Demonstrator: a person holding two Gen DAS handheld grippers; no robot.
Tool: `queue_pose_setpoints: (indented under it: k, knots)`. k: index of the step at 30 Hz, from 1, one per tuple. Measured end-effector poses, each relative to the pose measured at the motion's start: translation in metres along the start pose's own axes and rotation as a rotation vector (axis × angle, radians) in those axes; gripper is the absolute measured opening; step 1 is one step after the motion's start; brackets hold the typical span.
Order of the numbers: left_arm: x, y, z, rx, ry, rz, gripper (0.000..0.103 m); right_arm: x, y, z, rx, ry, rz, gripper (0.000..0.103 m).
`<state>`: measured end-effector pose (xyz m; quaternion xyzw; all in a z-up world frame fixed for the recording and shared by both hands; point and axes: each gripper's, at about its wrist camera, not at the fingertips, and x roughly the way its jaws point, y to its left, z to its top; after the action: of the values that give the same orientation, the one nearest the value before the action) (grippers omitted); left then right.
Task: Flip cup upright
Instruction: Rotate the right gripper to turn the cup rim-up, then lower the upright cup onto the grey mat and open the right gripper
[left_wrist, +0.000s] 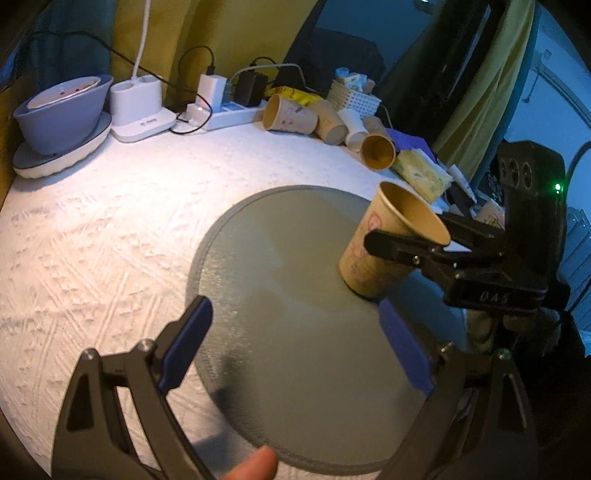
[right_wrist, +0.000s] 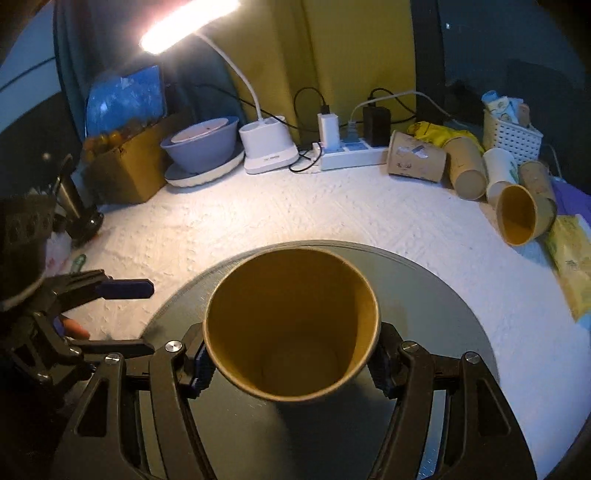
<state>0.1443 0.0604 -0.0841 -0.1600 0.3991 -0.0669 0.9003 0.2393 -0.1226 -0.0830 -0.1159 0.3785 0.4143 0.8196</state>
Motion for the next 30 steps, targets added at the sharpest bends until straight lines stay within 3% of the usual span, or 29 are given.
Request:
queue_pose_setpoints:
  k: [10, 30]
  knots:
    - [-0.003, -0.017, -0.004, 0.017, -0.006, 0.004, 0.093, -0.01, -0.002, -0.014, -0.021, 0.012, -0.087, 0.07]
    - [-0.036, -0.053, -0.028, 0.064, -0.058, -0.024, 0.093, -0.063, 0.013, -0.046, 0.015, -0.023, -0.126, 0.073]
